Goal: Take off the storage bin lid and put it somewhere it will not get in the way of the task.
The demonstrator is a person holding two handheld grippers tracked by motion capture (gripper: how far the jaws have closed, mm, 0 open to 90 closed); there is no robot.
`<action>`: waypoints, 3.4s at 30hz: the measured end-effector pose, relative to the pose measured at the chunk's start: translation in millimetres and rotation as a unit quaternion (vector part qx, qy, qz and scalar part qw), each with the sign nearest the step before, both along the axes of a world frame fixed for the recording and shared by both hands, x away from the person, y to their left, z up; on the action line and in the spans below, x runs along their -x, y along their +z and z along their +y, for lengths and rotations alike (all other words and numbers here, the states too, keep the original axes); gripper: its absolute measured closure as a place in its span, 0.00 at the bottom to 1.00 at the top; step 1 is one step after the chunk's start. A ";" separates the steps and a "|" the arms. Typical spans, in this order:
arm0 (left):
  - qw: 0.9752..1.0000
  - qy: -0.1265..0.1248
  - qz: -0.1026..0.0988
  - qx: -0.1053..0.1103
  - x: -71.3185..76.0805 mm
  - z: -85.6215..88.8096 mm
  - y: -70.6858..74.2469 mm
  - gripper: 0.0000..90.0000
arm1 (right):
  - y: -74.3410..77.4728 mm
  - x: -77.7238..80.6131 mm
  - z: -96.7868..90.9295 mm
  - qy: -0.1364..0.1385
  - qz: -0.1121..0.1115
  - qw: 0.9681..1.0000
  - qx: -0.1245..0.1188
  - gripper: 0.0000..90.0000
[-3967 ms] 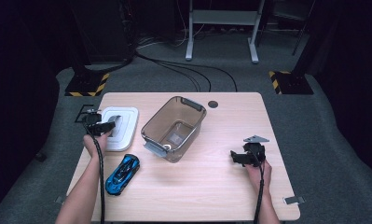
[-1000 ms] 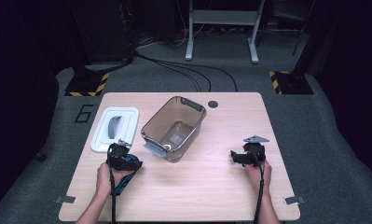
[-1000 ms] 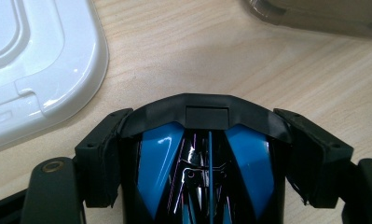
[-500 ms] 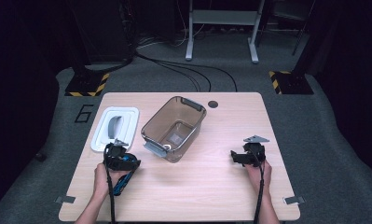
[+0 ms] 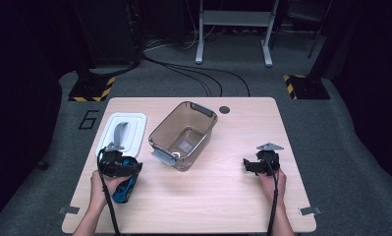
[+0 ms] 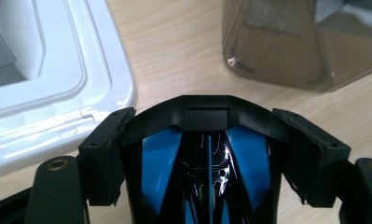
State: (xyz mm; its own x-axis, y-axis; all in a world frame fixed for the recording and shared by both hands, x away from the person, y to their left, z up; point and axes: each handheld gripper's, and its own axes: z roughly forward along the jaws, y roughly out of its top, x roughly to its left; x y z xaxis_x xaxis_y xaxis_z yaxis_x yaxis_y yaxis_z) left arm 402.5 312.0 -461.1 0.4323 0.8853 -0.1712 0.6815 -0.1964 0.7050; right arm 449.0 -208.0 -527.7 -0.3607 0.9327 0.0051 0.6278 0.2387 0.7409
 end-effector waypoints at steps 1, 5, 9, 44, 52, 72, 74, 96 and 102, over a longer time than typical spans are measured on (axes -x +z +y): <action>1.000 0.000 -0.004 0.003 0.1 0.7 2.4 0.28 | 0.0 0.0 0.0 0.000 0.000 1.000 0.000 0.14; 1.000 -0.007 -0.015 0.004 -1.0 4.8 13.6 0.28 | 0.0 -0.1 -0.1 0.001 0.000 1.000 0.000 0.14; 1.000 -0.011 -0.021 0.003 -1.8 6.3 21.5 0.28 | -0.1 -0.1 -0.1 0.001 0.000 1.000 -0.001 0.14; 1.000 -0.002 -0.029 -0.009 -36.7 18.7 46.0 0.28 | 0.0 0.0 -1.1 0.004 0.000 1.000 0.003 0.14; 0.999 -0.004 -0.034 -0.019 -44.7 17.8 55.4 0.28 | 0.0 -0.1 -1.1 0.004 0.000 1.000 0.002 0.14; 0.998 0.000 -0.037 -0.041 -75.6 15.1 67.9 0.28 | 0.1 0.0 -1.2 0.004 0.000 1.000 0.002 0.14; 0.998 0.000 -0.035 -0.046 -76.8 13.9 67.8 0.28 | 0.1 0.0 -1.2 0.004 0.000 1.000 0.002 0.14; 0.997 -0.003 -0.040 -0.065 -94.7 4.3 88.4 0.28 | 0.1 0.0 -1.2 0.004 0.000 1.000 0.002 0.14; 0.996 -0.008 -0.053 -0.068 -102.8 -3.0 105.1 0.28 | 0.1 0.0 -1.2 0.004 0.000 1.000 0.002 0.15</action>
